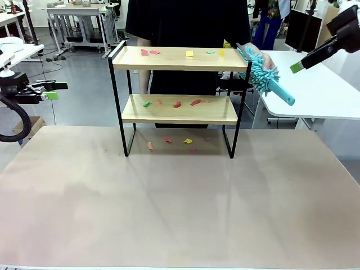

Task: Clean the shelf.
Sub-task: Pick up the Duster handed by the human.

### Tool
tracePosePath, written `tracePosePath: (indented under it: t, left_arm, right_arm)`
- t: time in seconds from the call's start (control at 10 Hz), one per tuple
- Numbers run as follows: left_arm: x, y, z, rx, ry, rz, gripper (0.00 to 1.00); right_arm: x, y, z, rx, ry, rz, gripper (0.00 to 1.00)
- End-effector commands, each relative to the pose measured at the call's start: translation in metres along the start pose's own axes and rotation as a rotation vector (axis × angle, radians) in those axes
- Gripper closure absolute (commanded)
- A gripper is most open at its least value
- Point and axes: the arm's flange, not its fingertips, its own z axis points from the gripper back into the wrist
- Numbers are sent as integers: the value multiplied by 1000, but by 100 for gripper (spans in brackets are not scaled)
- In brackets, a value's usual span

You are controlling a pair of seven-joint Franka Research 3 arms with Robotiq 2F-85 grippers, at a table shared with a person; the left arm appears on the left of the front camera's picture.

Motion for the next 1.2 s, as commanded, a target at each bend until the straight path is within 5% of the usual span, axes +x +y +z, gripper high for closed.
tracePosePath:
  t: [0.0,1.1]
  left_arm:
    - [2,-1,1,1,9,-15,0]
    - [2,-1,1,1,9,-15,0]
  right_arm:
    - [11,27,-7,-101,80,-64,0]
    - [-19,25,-104,-124,170,-323,0]
